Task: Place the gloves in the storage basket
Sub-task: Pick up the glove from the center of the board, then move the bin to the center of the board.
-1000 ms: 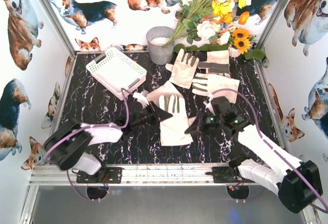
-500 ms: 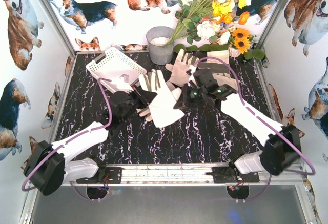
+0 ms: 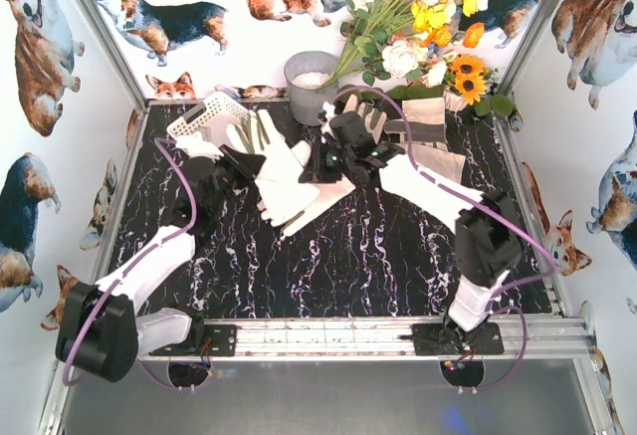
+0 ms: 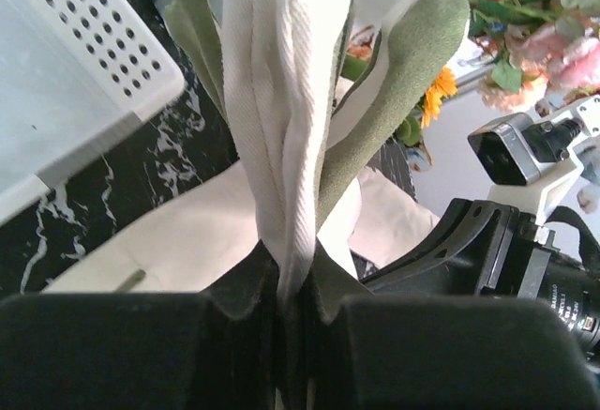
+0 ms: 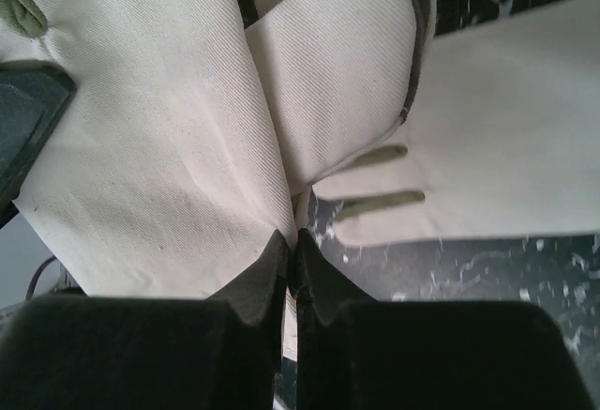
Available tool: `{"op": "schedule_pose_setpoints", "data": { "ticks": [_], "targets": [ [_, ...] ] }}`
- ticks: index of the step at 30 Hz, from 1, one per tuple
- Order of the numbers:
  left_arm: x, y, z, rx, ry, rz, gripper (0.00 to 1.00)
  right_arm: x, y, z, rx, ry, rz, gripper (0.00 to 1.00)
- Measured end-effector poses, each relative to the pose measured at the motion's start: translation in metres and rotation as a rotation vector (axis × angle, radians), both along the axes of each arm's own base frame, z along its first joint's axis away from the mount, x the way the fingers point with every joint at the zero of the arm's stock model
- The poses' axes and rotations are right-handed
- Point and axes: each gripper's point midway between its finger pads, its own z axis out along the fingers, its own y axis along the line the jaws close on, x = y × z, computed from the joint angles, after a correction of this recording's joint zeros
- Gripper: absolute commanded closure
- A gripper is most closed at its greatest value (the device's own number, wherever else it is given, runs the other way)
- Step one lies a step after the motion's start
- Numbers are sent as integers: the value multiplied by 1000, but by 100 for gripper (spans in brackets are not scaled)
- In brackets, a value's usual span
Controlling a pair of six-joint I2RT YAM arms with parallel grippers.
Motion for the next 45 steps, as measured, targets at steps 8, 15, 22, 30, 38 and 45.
{"op": "schedule_pose_setpoints", "data": {
  "ticks": [8,15,22,30,38,45],
  "targets": [
    [40,32,-7,37,4,39,100,44,29,-9,28,-69,-11,80],
    [82,53,-7,81,-16,66,100,82,41,-30,-7,-96,-37,19],
    [132,69,-15,134,-24,75,100,81,30,-38,-38,-83,-42,17],
    [164,84,-34,166,-8,74,100,35,-2,-32,-77,-35,-37,17],
    [182,114,-63,164,41,168,100,-1,-30,2,-70,-68,-42,17],
    [191,131,-93,137,110,280,100,-16,-48,17,-89,-92,-64,17]
  ]
}}
